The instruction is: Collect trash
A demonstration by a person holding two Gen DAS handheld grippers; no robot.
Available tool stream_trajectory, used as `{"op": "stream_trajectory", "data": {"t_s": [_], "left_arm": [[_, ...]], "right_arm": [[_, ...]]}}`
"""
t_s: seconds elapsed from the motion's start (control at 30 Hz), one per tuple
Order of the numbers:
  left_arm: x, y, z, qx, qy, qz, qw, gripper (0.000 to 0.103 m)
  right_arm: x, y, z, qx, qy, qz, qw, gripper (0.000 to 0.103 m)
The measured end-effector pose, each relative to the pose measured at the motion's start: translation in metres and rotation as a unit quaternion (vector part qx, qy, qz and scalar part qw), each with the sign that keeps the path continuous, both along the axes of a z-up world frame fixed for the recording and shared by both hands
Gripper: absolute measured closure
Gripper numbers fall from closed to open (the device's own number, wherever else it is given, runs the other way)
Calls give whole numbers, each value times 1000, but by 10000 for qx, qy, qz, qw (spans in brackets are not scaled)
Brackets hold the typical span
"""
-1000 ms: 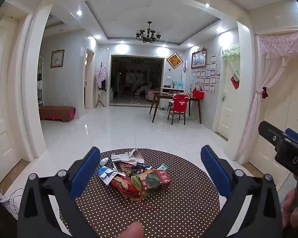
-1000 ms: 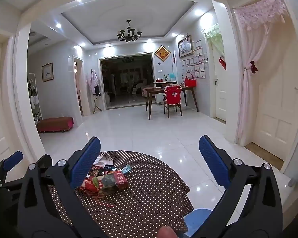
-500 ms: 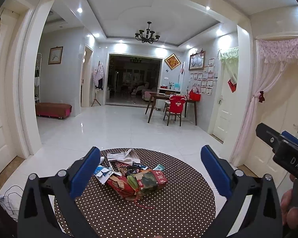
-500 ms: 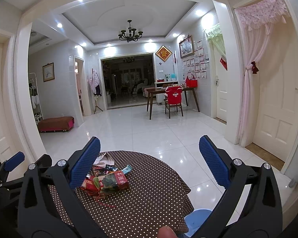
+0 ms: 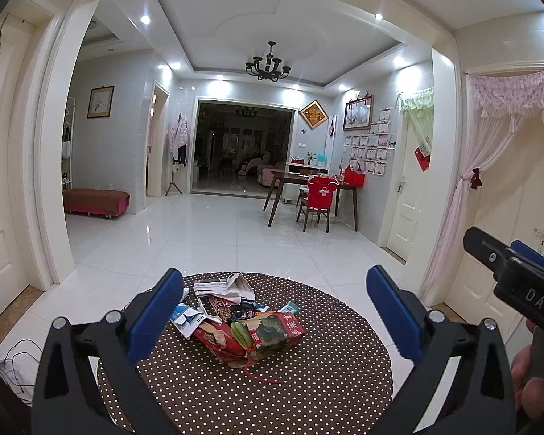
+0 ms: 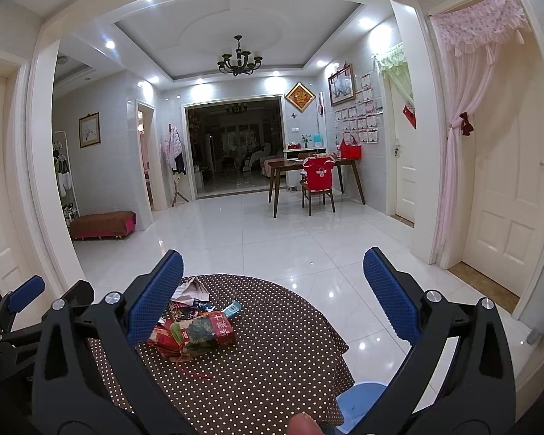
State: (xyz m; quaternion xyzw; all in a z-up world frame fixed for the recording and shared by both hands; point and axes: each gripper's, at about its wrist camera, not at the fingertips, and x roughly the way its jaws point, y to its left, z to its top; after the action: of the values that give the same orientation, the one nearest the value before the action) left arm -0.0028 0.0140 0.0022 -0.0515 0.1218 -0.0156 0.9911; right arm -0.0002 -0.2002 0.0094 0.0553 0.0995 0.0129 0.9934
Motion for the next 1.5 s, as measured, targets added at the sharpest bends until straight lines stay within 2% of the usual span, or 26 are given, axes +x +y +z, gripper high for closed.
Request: {"op": "stream_trajectory", "data": {"t_s": [0.5,0.8,0.97,1.2,1.4,1.5], "left_arm": [[8,9,-4,-59,39,47,10000,4],[28,21,-27,-79,281,166,9994,4],[53,39,-61,-151,753,361,9964,4],[94,69,-117,-244,1514,693,9857,4],[120,83,-151,-227,1953,844,9768,4],[129,89,-164,-203,2123,899,9729,4]], "right_arm": [[13,5,-3,-108,79,21,9999,5],[39,15,-22,-274,292,31,9992,5],[74,20,-49,-362,729,43,9967,5],[127,30,-100,-461,1463,184,9880,5],[171,43,-151,-428,2146,505,9745,5],[193,59,-172,-388,2422,898,9653,5]]}}
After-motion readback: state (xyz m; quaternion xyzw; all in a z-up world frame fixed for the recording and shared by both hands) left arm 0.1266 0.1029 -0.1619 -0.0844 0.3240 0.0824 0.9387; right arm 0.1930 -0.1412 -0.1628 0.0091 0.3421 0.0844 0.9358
